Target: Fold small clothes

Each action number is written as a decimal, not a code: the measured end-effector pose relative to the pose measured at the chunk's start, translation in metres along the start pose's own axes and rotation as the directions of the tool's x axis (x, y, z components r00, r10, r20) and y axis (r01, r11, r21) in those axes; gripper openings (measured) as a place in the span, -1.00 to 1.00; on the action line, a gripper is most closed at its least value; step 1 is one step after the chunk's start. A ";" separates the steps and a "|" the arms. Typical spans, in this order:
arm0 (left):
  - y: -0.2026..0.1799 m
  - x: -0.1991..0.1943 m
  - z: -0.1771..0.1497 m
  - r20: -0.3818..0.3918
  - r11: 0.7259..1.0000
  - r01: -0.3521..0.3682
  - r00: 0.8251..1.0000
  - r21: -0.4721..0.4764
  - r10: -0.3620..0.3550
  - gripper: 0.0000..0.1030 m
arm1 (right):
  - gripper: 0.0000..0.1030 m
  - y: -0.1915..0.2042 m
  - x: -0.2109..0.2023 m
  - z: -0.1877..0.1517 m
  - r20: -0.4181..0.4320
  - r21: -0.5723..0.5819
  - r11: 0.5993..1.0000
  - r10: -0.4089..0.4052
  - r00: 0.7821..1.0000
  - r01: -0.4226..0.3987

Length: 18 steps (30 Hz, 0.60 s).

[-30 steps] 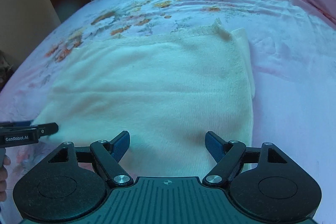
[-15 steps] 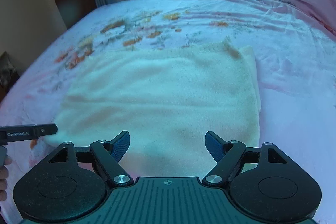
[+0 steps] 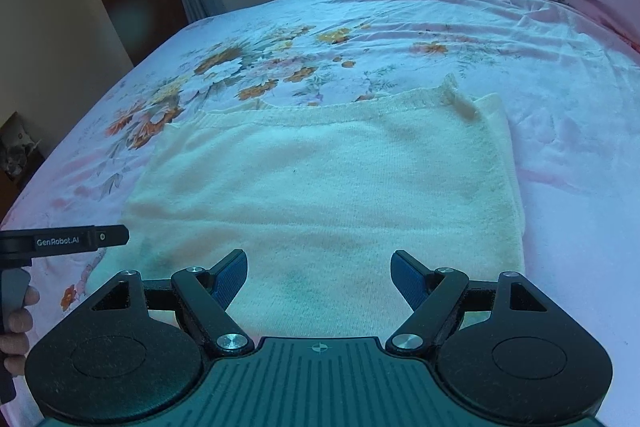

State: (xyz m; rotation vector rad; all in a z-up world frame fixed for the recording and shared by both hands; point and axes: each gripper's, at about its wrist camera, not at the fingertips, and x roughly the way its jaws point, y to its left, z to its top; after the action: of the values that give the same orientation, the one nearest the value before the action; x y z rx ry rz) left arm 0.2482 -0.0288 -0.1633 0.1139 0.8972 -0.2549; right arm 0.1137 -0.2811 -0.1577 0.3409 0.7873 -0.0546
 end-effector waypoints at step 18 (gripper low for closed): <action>0.044 0.037 0.019 -0.037 0.988 0.067 0.997 -0.142 -0.073 0.37 | 0.52 -0.001 0.033 0.026 0.016 -0.014 1.000 0.005 1.000 -0.005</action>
State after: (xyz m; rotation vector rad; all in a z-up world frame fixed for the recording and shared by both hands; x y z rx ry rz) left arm 0.2961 0.0038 -0.1810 -0.0438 0.9595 -0.2548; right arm 0.1550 -0.2879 -0.1645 0.3292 0.7711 -0.0467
